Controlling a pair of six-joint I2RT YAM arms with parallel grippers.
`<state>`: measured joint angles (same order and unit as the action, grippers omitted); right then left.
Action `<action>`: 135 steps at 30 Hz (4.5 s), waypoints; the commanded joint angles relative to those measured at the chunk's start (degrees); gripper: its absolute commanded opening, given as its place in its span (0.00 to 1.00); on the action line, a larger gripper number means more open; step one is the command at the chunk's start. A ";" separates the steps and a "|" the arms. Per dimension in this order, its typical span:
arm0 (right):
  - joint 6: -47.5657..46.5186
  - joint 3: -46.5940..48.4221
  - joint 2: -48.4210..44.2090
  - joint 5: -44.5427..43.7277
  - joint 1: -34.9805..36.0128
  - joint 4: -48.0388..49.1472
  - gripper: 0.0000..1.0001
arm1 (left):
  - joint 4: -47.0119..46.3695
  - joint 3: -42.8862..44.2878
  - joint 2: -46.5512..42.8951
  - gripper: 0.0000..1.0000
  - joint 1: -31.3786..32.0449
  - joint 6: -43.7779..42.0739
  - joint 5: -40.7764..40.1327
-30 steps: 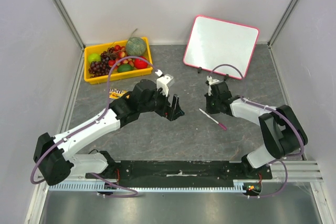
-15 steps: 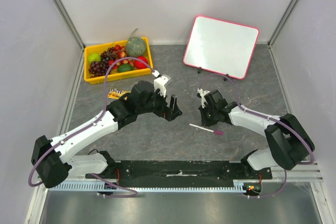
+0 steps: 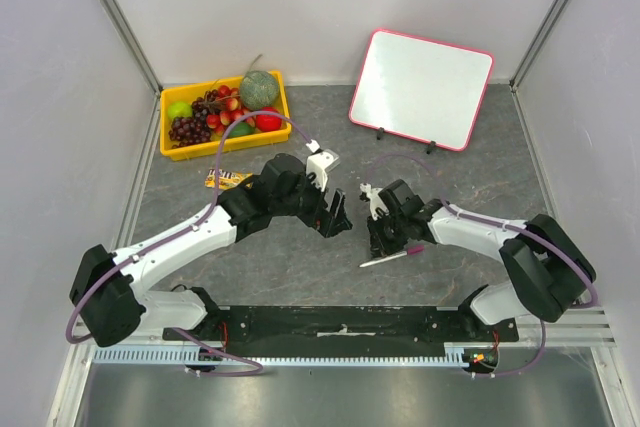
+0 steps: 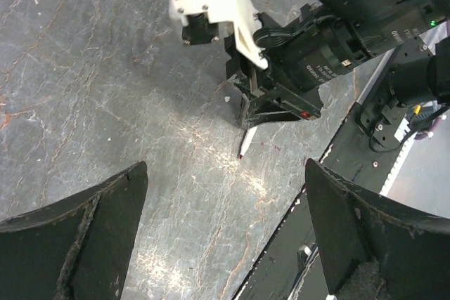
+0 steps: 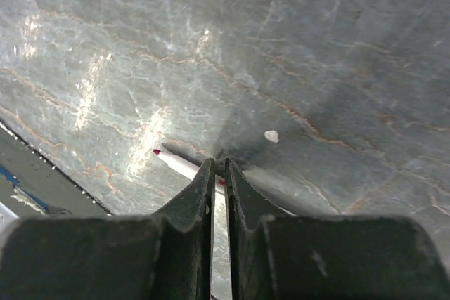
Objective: Write a sentence on the whiteboard
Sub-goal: Pick up the whiteboard marker from the center of the board, then pass from the left arm to the right
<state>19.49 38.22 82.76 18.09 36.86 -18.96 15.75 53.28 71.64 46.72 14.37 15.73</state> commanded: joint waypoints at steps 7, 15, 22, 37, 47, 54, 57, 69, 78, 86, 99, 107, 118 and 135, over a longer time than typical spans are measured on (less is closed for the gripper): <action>6.25 4.13 -9.53 -2.69 0.76 -3.10 0.42 | -2.83 3.23 4.73 0.96 3.46 -7.33 5.19; 12.33 7.58 -19.39 -5.71 -12.22 -3.36 0.68 | -3.10 6.92 12.55 0.95 10.75 -11.73 -0.43; 10.75 4.15 -21.94 0.63 -25.95 -4.33 0.85 | -1.86 13.51 25.73 0.88 16.38 -17.09 -5.26; 8.90 1.60 -21.42 6.70 -36.51 -5.03 0.95 | -1.51 13.53 37.61 0.41 21.39 -20.79 -13.88; 8.03 2.83 -19.66 7.31 -38.80 -5.03 0.98 | -0.54 11.32 40.08 0.02 21.66 -18.77 -17.74; 6.97 4.76 -18.60 7.84 -38.80 -4.86 0.98 | -1.95 11.06 33.67 0.02 18.77 -15.08 -16.96; 6.53 6.34 -17.81 8.63 -38.88 -4.24 0.98 | -1.60 10.36 29.28 0.02 14.91 -12.88 -13.64; 9.52 8.89 -13.95 25.07 -32.49 8.50 0.98 | 2.18 7.19 11.08 0.02 -8.82 -3.13 9.12; 22.42 8.28 -12.28 26.03 -16.92 31.50 0.95 | -0.89 6.23 4.05 0.02 -15.43 1.18 28.12; 30.00 7.22 -9.38 29.46 -13.75 43.57 0.80 | -4.41 5.79 2.28 0.02 -16.22 3.12 32.70; 35.26 3.36 -9.46 34.99 -13.57 51.12 0.56 | -5.64 5.00 1.31 0.02 -16.31 2.33 34.99; 37.20 2.92 -8.76 35.18 -13.66 53.94 0.54 | -6.61 4.82 2.02 0.02 -16.31 2.94 36.74; 37.47 2.56 -7.44 36.58 -12.43 54.47 0.43 | -8.37 3.94 2.46 0.02 -16.31 3.82 37.36; 32.56 3.44 -9.28 33.16 -11.81 47.28 0.00 | -8.63 3.06 2.46 0.02 -16.31 3.73 36.22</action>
<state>55.92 40.38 75.16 52.90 24.77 31.94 9.04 56.53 74.56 30.72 16.67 51.53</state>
